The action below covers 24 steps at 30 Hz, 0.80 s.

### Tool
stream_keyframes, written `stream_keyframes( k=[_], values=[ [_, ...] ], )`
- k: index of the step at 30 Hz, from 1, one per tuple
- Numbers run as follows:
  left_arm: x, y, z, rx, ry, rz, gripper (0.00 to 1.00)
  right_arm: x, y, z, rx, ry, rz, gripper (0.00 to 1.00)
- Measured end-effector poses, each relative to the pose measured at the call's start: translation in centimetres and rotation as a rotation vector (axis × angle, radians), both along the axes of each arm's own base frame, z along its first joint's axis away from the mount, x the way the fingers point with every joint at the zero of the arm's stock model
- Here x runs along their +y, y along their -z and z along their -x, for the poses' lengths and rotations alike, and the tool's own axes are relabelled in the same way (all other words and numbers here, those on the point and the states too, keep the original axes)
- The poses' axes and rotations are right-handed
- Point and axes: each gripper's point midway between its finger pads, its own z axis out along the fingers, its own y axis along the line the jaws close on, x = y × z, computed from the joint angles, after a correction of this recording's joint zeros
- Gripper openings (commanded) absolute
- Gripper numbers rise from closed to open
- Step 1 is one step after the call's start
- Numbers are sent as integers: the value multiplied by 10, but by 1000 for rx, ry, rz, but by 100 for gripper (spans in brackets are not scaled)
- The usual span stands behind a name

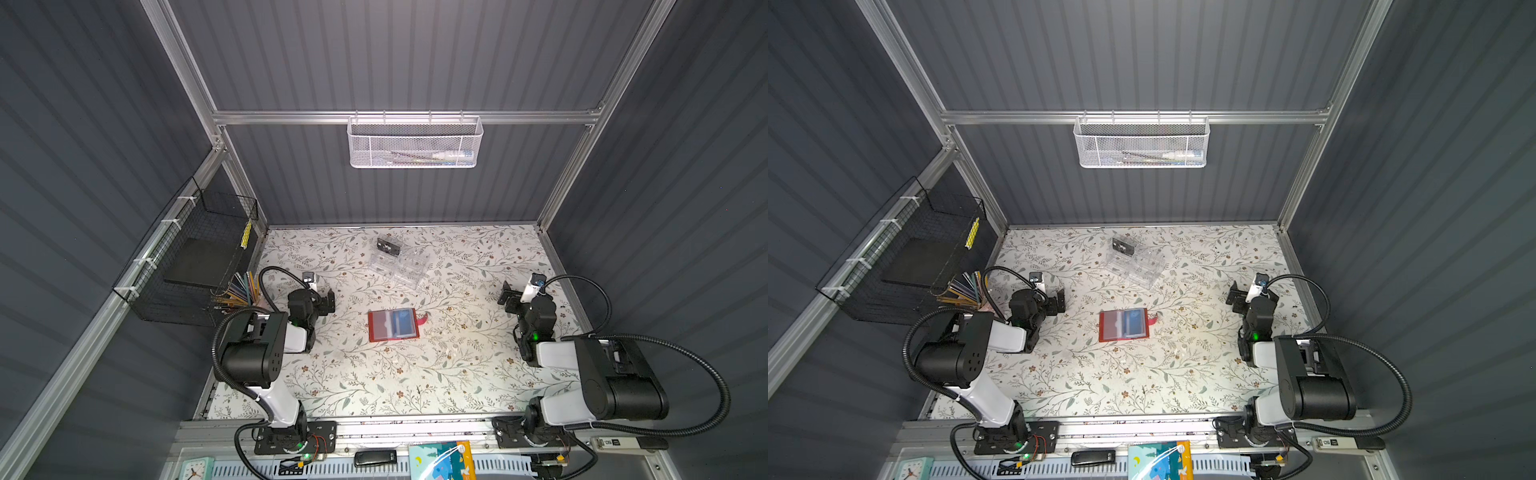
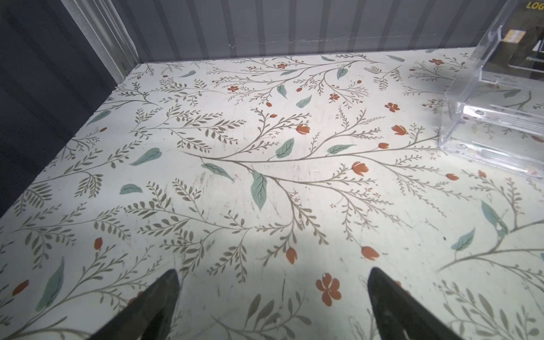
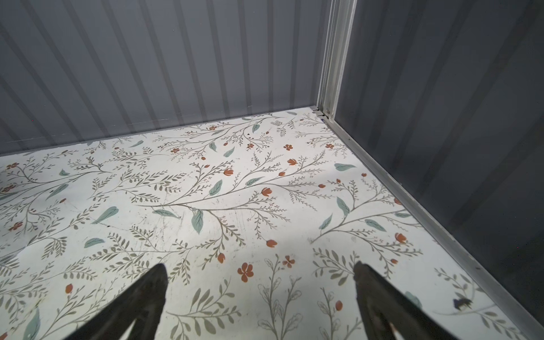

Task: Take the credit cards out of the card holder
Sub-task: Reset both arms

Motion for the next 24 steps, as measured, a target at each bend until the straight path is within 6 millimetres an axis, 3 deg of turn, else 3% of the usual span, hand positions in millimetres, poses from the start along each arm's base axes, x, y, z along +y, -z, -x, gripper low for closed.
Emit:
stream_keyframes(
  k=[24],
  values=[
    [1, 1, 0, 4, -6, -3, 100, -5, 4, -1, 29, 33, 0, 99]
  ],
)
